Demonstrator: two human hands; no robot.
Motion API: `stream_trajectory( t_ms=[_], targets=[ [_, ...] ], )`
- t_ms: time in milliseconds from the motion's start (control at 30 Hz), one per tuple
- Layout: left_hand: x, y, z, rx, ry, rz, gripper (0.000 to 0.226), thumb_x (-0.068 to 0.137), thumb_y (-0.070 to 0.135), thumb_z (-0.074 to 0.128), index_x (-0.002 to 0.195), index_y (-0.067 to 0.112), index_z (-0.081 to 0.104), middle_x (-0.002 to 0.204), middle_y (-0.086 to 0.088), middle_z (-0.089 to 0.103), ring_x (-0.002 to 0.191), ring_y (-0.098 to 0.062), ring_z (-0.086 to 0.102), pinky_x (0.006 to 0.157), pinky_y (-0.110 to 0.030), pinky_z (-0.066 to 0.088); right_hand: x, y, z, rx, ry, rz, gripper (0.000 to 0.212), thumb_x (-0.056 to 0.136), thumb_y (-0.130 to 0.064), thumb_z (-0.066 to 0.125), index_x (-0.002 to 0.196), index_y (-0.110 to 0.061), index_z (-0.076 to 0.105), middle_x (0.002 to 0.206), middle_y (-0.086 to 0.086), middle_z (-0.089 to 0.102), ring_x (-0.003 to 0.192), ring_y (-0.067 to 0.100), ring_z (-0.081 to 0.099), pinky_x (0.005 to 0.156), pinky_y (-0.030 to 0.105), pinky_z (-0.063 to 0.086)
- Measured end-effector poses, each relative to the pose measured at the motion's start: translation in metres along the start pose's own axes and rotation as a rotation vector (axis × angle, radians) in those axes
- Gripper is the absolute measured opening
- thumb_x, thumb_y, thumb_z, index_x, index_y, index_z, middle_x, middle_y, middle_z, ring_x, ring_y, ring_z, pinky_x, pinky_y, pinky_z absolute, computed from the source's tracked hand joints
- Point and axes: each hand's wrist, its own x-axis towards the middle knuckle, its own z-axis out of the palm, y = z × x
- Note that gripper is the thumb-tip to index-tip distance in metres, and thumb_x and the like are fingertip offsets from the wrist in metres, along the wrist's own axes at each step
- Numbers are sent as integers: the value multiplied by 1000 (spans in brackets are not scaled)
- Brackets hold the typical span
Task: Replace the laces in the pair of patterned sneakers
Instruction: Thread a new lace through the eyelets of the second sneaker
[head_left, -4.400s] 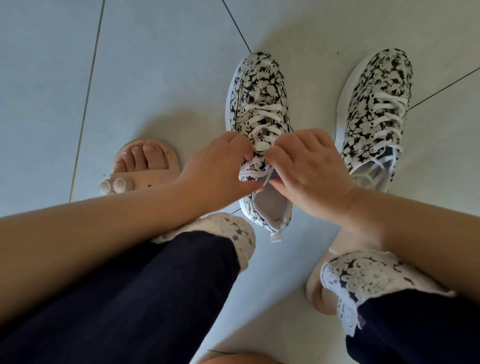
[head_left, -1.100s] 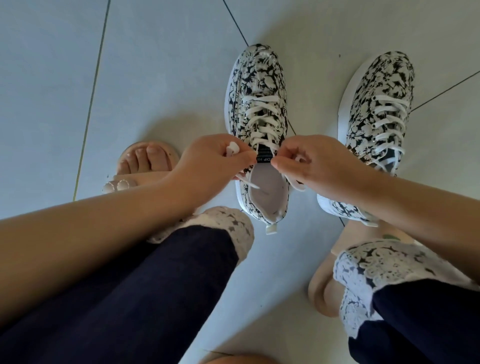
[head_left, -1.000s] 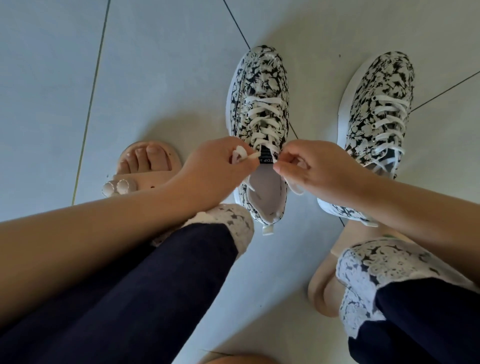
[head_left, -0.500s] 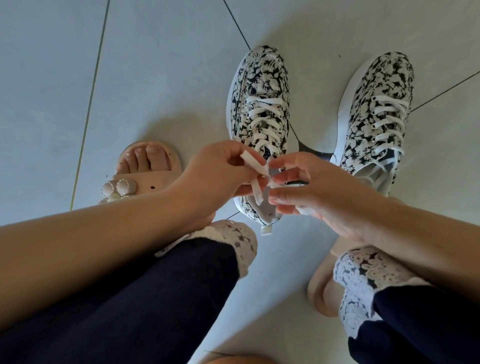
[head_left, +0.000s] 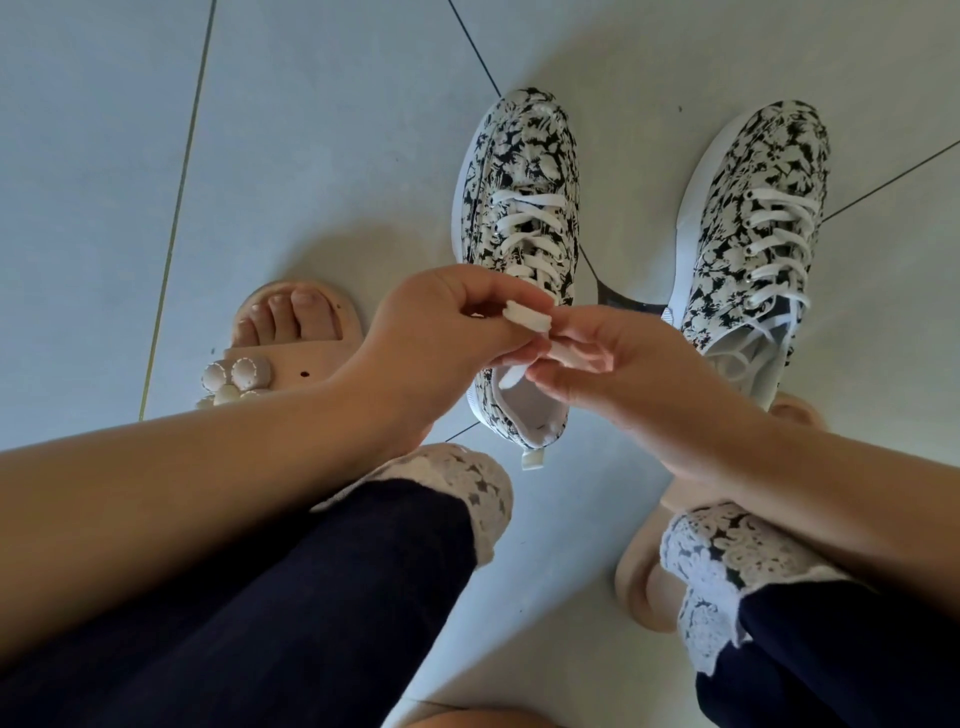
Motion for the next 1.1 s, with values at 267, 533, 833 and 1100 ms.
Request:
stream_trajectory(
  t_ms=[267, 533, 833, 1100],
  targets=[
    [-3, -8, 0, 582, -104, 149, 22, 85, 8, 62, 96, 25, 68, 87, 21, 65, 75, 14, 60, 72, 4, 40, 13, 22, 3, -479, 254, -148, 14, 89, -17, 62, 91, -28, 70, 76, -8, 71, 52, 14, 59, 47, 21, 46],
    [0, -12, 1, 1030, -195, 158, 23, 93, 23, 50, 108, 23, 66, 109, 10, 66, 100, -5, 58, 83, -9, 35, 16, 32, 6, -1037, 42, -359, 24, 59, -3, 83, 78, -11, 70, 71, 0, 59, 55, 14, 49, 46, 17, 30],
    [3, -16, -10, 928, -187, 119, 22, 81, 22, 67, 103, 27, 67, 99, 14, 68, 90, 1, 61, 84, -11, 42, 21, 5, 13, -402, -57, 45, 19, 90, -4, 50, 105, -16, 53, 98, 1, 66, 86, 12, 64, 75, 26, 55],
    [6, -24, -9, 1011, -169, 284, 22, 83, 18, 64, 105, 22, 64, 99, 11, 65, 85, -2, 56, 81, -11, 43, 1, 16, -1, -451, 34, -108, 27, 87, -2, 59, 111, -10, 52, 100, -12, 54, 98, 2, 58, 85, 4, 44]
  ],
)
